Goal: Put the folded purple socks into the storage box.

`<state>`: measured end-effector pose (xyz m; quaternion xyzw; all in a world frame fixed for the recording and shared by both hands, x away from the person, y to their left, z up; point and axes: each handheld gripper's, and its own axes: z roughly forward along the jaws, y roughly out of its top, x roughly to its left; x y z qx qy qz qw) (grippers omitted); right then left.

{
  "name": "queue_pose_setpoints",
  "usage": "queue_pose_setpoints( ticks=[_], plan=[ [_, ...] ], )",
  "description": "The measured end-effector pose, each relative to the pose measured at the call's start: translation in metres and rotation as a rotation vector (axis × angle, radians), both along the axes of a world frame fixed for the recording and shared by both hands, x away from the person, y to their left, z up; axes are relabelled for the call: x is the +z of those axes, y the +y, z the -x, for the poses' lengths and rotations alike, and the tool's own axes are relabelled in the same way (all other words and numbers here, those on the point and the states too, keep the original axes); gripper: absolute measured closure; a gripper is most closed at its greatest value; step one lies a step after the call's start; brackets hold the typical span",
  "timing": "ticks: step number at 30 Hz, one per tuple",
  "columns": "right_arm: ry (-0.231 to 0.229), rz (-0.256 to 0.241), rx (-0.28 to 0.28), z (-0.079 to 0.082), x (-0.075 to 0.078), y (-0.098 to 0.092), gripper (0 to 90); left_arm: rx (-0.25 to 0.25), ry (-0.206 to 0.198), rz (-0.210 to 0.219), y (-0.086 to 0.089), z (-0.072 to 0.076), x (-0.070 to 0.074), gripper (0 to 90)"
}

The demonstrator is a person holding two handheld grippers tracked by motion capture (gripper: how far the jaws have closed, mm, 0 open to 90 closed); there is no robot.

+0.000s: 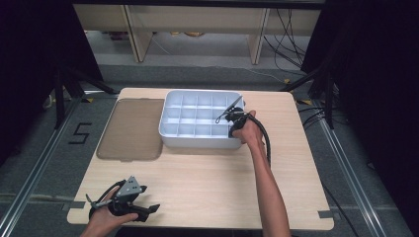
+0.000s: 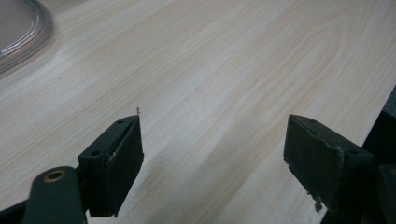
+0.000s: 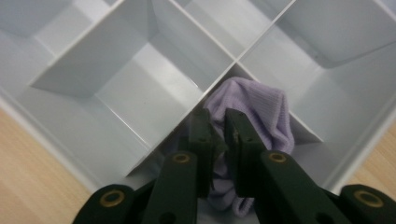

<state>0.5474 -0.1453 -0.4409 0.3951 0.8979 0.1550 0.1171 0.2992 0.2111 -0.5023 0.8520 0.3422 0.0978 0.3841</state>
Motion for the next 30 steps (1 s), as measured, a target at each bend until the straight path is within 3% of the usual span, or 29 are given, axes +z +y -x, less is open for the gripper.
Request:
queue_pose_setpoints(
  ticks=[2,4,10,15,16,21,22,23,24,25,29,30],
  plan=[
    [-0.012,-0.056,-0.026,0.002,0.012,-0.008,74.6,-0.022,-0.014,-0.031,0.001,-0.002,0.0,19.0],
    [-0.032,-0.084,-0.058,0.005,0.022,-0.012,69.9,-0.024,-0.013,-0.037,0.001,-0.001,0.0,19.0],
    [-0.083,-0.17,-0.094,0.004,0.043,-0.019,67.9,0.01,-0.009,-0.01,0.003,-0.002,0.001,19.3],
    [-0.095,-0.161,-0.122,-0.008,0.045,-0.02,78.3,0.002,-0.012,-0.018,0.003,-0.002,0.002,19.3],
    [-0.104,-0.146,-0.132,-0.016,0.042,-0.022,83.1,0.013,-0.002,0.003,0.001,-0.001,0.001,19.4],
    [-0.096,-0.127,-0.156,-0.025,0.033,-0.023,86.0,-0.005,-0.008,-0.014,0.003,-0.002,0.002,19.4],
    [-0.081,-0.12,-0.162,-0.027,0.031,-0.023,86.0,0.001,-0.011,0.007,0.002,-0.002,0.001,19.4],
    [-0.077,-0.121,-0.162,-0.029,0.029,-0.023,86.0,-0.006,-0.018,-0.023,0.004,-0.003,0.002,19.4],
    [-0.074,-0.122,-0.126,-0.03,0.026,-0.023,86.4,-0.005,-0.015,-0.017,0.003,-0.003,0.002,19.4],
    [-0.046,-0.134,-0.126,-0.028,0.026,-0.021,86.5,-0.019,-0.01,-0.03,0.004,-0.003,0.003,19.4],
    [-0.031,-0.123,-0.08,-0.023,0.025,-0.016,87.3,-0.001,-0.008,-0.014,0.002,-0.002,0.001,19.4],
    [0.008,-0.119,-0.08,-0.017,0.021,-0.012,87.6,0.014,0.0,0.004,0.001,-0.001,0.001,19.4]
  ],
)
